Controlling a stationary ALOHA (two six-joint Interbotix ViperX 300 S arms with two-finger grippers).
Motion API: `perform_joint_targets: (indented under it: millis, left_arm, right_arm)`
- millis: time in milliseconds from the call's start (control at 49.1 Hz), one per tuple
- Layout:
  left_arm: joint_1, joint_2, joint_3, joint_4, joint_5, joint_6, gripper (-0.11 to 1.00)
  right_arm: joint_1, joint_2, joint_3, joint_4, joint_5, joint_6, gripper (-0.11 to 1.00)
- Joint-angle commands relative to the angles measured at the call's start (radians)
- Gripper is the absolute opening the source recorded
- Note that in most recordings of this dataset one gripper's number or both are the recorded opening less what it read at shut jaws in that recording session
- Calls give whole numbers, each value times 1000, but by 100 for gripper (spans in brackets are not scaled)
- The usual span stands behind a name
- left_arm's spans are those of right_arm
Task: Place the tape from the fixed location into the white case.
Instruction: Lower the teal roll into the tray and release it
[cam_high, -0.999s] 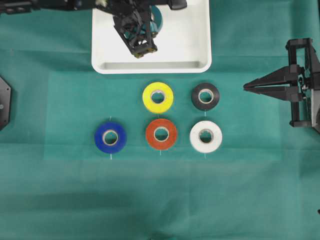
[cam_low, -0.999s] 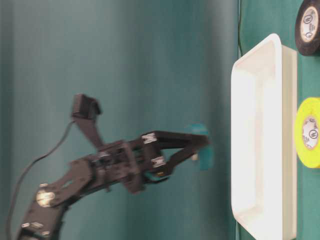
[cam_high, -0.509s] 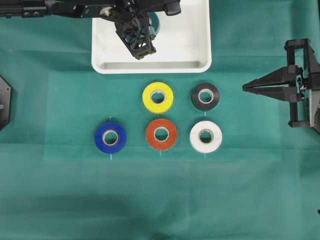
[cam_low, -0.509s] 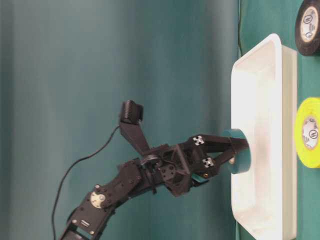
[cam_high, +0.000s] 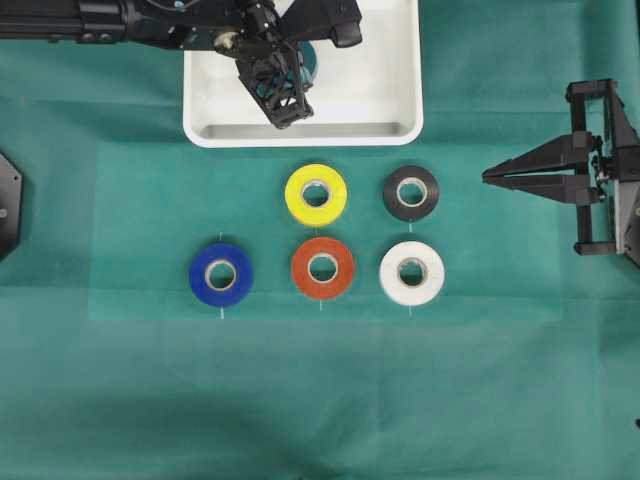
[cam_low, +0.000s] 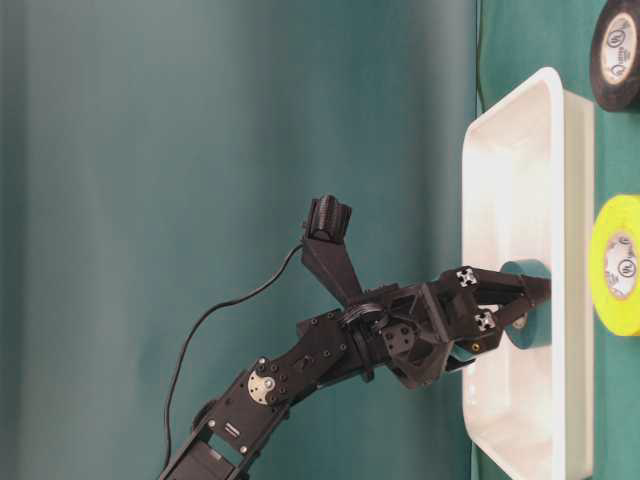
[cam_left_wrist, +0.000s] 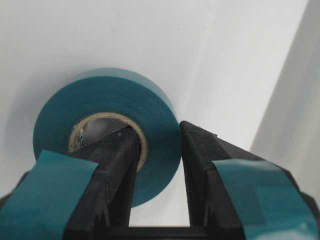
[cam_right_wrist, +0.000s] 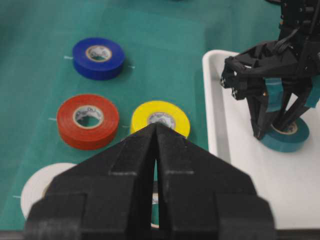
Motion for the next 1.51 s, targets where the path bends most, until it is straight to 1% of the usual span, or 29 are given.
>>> perform_joint_targets:
  millis: [0,163,387,428,530,550,591,632,673,795,958,1488]
  left_arm:
    - [0,-20,-14,-2,-6,2,22]
    - [-9,-20,-15,-3,-2,34,22]
    - [-18,-21,-25,-6,0,41,24]
    - [-20,-26,-26,-6,-3,41,31]
    - [-20,-35,-26,-6,-6,40,61]
    - [-20,-37,-26,-6,-6,40,69]
    - [-20,-41,-26,-6,-6,40,80]
    - [-20,-46,-26,-6,-6,40,89]
    - [-20,-52,-26,-6,-6,40,95]
    - [-20,-71,-26,-6,-2,40,88]
    - [-20,-109,-31,-6,20,40,90]
    - [-20,-255,-104,-6,221,41,90]
  right_arm:
    - [0,3,-26,-2,-8,-2,0]
    - [-2,2,-28,-2,-8,-2,0]
    - [0,3,-29,-2,-9,-2,0]
    - [-2,3,-29,-2,-8,-2,0]
    - [-2,3,-29,0,-9,-2,0]
    - [0,3,-29,-2,-8,-2,0]
    - [-2,3,-28,0,-8,-2,0]
    - [0,3,-28,-2,-9,-2,0]
    - [0,3,-29,-2,-8,-2,0]
    - [0,3,-28,-2,-8,-2,0]
    - [0,3,-29,0,-6,-2,0]
    - [0,3,-31,0,-8,-2,0]
